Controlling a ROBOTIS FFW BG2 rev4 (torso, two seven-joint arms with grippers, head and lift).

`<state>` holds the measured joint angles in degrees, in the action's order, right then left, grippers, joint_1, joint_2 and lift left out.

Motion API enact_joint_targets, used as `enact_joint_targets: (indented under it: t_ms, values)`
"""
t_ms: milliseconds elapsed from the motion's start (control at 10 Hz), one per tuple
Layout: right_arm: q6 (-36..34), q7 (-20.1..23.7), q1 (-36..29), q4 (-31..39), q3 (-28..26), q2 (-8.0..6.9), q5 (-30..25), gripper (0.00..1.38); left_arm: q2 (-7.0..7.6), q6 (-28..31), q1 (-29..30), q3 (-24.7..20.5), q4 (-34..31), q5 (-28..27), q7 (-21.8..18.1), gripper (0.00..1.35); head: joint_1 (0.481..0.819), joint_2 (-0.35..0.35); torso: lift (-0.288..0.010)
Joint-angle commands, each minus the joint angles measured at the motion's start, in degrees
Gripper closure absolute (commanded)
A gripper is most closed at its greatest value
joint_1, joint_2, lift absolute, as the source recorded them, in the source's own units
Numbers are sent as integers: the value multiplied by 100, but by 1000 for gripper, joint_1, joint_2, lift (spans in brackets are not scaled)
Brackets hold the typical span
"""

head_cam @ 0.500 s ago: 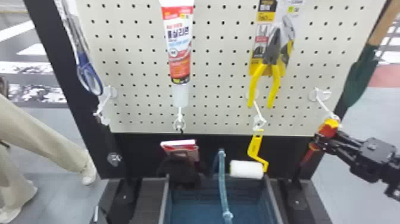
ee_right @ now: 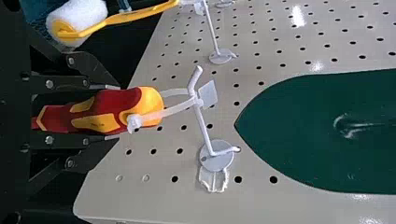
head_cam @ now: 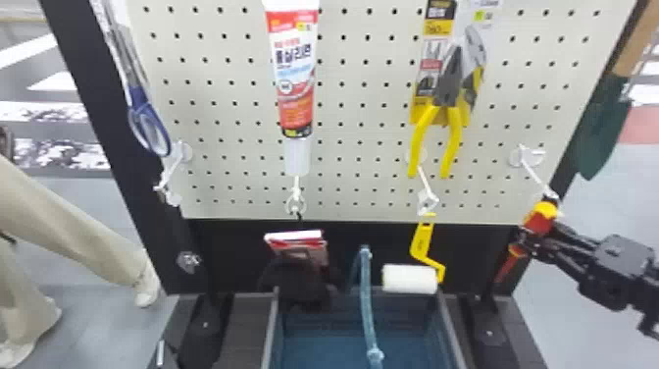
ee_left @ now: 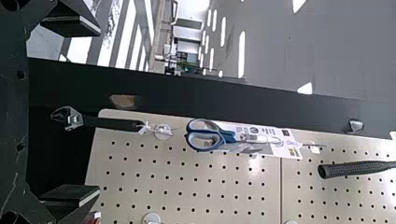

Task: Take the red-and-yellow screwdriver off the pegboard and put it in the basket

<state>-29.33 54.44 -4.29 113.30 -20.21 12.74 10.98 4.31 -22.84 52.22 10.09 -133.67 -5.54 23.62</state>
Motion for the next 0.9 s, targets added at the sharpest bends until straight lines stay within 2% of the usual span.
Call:
enact_joint_targets:
  t_ms: [0, 300, 800]
  values:
    - [-47, -4, -29, 54, -1, 0, -17, 1274, 0, -2, -2, -7, 0, 9, 2, 114, 549, 0, -100]
    - [-144, -4, 20, 152, -1, 0, -17, 1274, 0, -10, -14, -7, 0, 9, 2, 114, 549, 0, -100]
    - [-548, -65, -275, 1108, -10, 0, 150, 1274, 9, -10, -39, -7, 14, 18, 2, 114, 549, 0, -100]
